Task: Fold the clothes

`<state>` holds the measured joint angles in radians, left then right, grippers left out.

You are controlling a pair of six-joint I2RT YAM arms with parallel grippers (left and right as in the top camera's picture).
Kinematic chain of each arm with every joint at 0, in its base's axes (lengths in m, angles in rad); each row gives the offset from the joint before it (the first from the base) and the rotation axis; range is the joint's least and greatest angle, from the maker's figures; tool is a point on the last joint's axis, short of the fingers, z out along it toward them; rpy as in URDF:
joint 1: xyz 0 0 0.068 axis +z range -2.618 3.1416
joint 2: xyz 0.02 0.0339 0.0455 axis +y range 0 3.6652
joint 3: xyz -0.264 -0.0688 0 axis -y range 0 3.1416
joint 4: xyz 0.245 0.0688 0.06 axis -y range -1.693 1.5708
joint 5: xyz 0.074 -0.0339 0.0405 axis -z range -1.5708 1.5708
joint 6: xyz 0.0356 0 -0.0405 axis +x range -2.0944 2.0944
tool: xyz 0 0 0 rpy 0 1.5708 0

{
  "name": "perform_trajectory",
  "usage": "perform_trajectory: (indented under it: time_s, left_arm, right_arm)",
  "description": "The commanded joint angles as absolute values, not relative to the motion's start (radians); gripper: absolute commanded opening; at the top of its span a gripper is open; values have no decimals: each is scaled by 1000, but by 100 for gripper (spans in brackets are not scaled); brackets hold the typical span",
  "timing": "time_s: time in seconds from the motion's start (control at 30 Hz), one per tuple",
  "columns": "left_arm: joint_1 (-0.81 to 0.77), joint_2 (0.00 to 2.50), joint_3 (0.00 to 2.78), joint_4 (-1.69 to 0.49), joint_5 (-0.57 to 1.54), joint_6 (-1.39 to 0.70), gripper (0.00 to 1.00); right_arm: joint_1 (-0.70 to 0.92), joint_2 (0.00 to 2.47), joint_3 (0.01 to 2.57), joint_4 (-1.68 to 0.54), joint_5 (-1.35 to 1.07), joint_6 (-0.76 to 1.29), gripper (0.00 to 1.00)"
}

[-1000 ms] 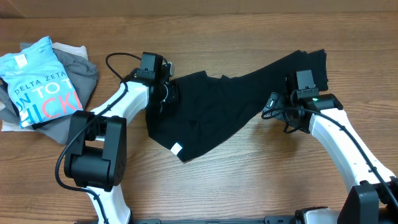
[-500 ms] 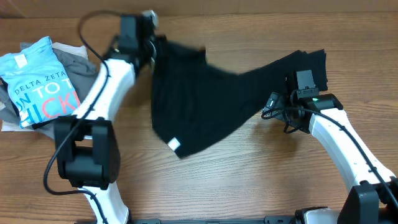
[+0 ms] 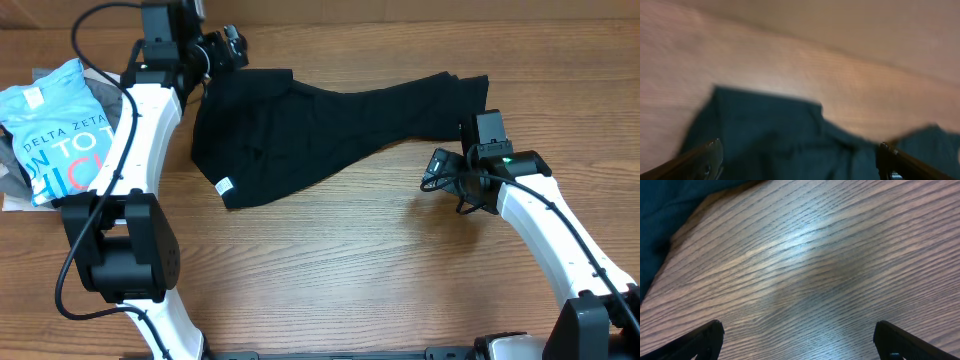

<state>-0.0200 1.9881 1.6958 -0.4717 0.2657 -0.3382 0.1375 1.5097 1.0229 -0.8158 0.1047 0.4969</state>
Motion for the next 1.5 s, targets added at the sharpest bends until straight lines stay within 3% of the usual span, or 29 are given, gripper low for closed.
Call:
perform_trajectory:
  time_s: [0.0,0.33,0.37,0.47,0.53,0.67,0.83,0.87,0.97,1.3,1.47]
  left_arm:
    - [-91,1987,1724,-536,349,-336,100]
    - [-265,2114,1723,-648,232,-216,100]
    - [-270,2130,1723,-647,231,-216,95]
    - [-272,2204,1723,-647,229,-217,66]
    - [-272,2227,1723,-652,236,-217,56]
    - [-275,2251,1723,-670,237,-216,46]
    - [-275,2247,1723,-693,236,-216,42]
    - [-274,2247,1723,-701,236,-217,36]
    - [-274,2246,1724,-730,237,-217,4]
    - [-274,2119,1761,-907,373,-216,4]
    - [-281,1927,1761,-1121,386,-192,4]
  right_arm:
    - [133,1483,1034,-815,111,498,100]
    - [133,1483,1034,-821,112,497,100]
    - [133,1483,1034,-822,112,497,100]
    - [133,1483,1034,-829,112,493,100]
    - [133,1483,1034,-829,112,490,100]
    - [133,1483,1034,-828,112,490,100]
    - [133,1483,1034,-829,112,490,100]
    - [133,1483,1034,-829,112,490,100]
    - [133,1483,1034,-829,112,490,100]
    - [133,1483,1034,-828,112,490,100]
    - [129,1483,1034,-817,116,491,100]
